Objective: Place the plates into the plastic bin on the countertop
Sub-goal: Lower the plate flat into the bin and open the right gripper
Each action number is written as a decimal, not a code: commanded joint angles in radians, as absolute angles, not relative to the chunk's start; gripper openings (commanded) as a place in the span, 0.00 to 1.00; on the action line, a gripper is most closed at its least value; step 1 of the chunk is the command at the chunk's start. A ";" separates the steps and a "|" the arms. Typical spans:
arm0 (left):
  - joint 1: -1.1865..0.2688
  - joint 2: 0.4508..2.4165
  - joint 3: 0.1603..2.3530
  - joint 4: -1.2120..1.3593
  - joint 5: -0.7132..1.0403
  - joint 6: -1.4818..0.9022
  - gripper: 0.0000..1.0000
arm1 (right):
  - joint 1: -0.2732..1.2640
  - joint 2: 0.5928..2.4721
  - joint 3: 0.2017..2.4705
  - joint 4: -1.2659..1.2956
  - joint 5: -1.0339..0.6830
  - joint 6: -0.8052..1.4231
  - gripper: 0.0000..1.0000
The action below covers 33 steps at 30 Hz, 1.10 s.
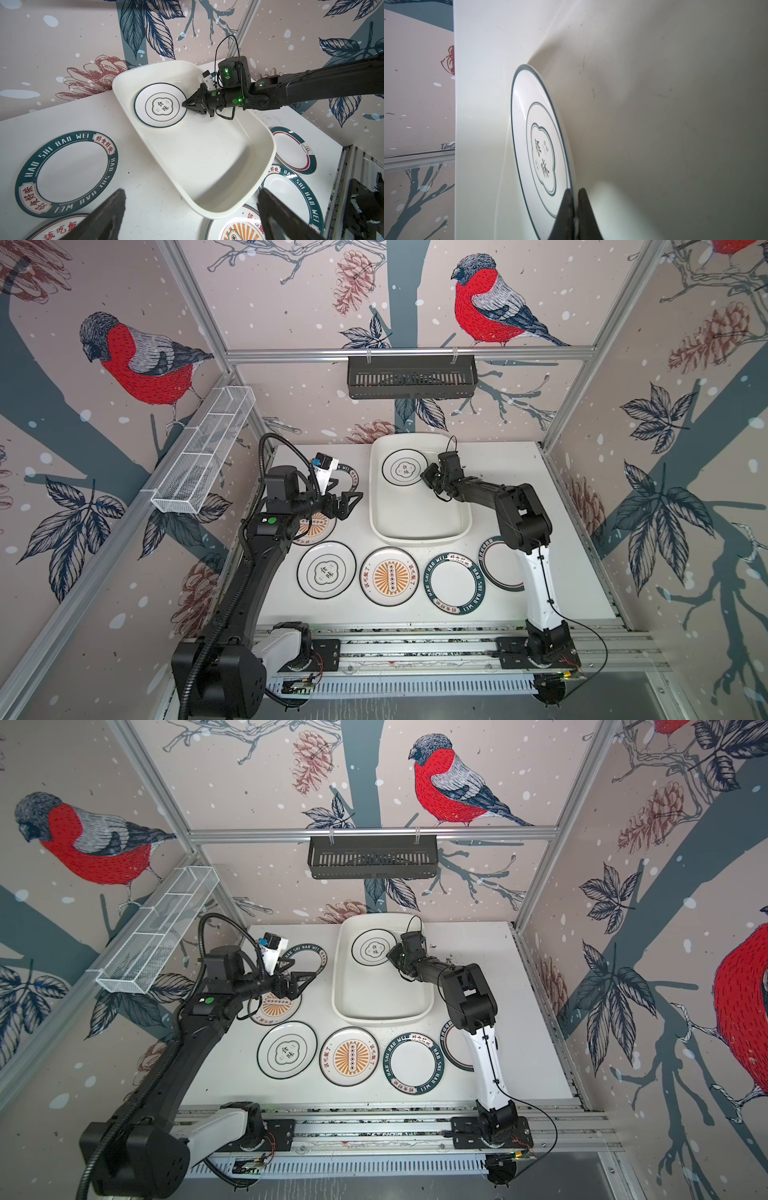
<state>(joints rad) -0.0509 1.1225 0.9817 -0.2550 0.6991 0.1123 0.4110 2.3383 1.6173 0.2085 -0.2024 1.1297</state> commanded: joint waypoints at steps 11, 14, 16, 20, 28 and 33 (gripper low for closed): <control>-0.054 1.116 0.973 -0.225 0.716 0.120 0.98 | 0.409 2.356 1.611 0.232 -0.202 1.146 0.11; -0.054 1.115 0.972 -0.224 0.717 0.118 0.98 | 0.407 2.360 1.611 0.232 -0.204 1.149 0.13; -0.054 1.115 0.972 -0.224 0.718 0.119 0.98 | 0.407 2.361 1.611 0.235 -0.204 1.151 0.13; -0.054 1.117 0.973 -0.224 0.719 0.118 0.98 | 0.407 2.359 1.615 0.227 -0.203 1.149 0.20; -0.054 1.114 0.973 -0.218 0.725 0.106 0.98 | 0.407 2.343 1.630 0.188 -0.186 1.135 0.37; -0.054 1.115 0.976 -0.221 0.720 0.111 0.98 | 0.408 2.317 1.633 0.149 -0.162 1.119 0.42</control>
<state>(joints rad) -0.0509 1.1168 0.9737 -0.2512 0.7040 0.1051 0.4091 2.3394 1.6241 0.1864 -0.1909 1.1431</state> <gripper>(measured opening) 0.981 0.412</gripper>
